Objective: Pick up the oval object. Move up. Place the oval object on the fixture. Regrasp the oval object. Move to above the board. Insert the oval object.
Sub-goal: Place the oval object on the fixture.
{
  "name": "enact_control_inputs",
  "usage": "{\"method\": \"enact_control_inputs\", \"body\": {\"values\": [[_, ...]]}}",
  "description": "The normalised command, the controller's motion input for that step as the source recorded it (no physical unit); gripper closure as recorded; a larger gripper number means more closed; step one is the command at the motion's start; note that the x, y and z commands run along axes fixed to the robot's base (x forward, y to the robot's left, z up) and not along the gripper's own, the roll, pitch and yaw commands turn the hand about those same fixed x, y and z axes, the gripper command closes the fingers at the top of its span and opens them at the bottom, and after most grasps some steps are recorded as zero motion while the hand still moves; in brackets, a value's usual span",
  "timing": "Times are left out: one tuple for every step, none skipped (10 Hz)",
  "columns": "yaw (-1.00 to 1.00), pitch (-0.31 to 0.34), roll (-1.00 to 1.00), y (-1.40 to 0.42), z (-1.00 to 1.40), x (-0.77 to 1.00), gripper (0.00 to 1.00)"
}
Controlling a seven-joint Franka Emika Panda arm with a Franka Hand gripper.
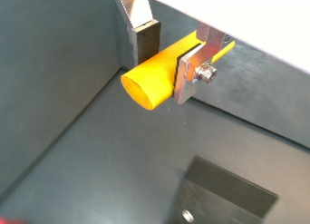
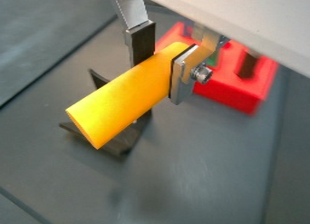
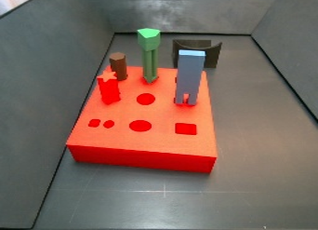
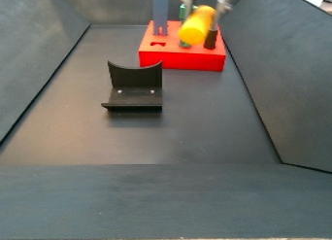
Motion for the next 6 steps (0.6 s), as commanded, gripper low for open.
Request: {"method": "enact_control_inputs", "body": {"values": [[1.0, 0.157, 0.14, -0.61, 0.11, 1.0, 1.0], [1.0, 0.188, 0.14, -0.57, 0.1, 1.0, 1.0], [0.68, 0.186, 0.13, -0.49, 0.09, 1.0, 1.0], [0.46, 0.17, 0.12, -0.44, 0.08, 1.0, 1.0], [0.28, 0.15, 0.11, -0.37, 0.07, 1.0, 1.0], [0.15, 0.136, 0.08, -0.31, 0.06, 1.0, 1.0]]}}
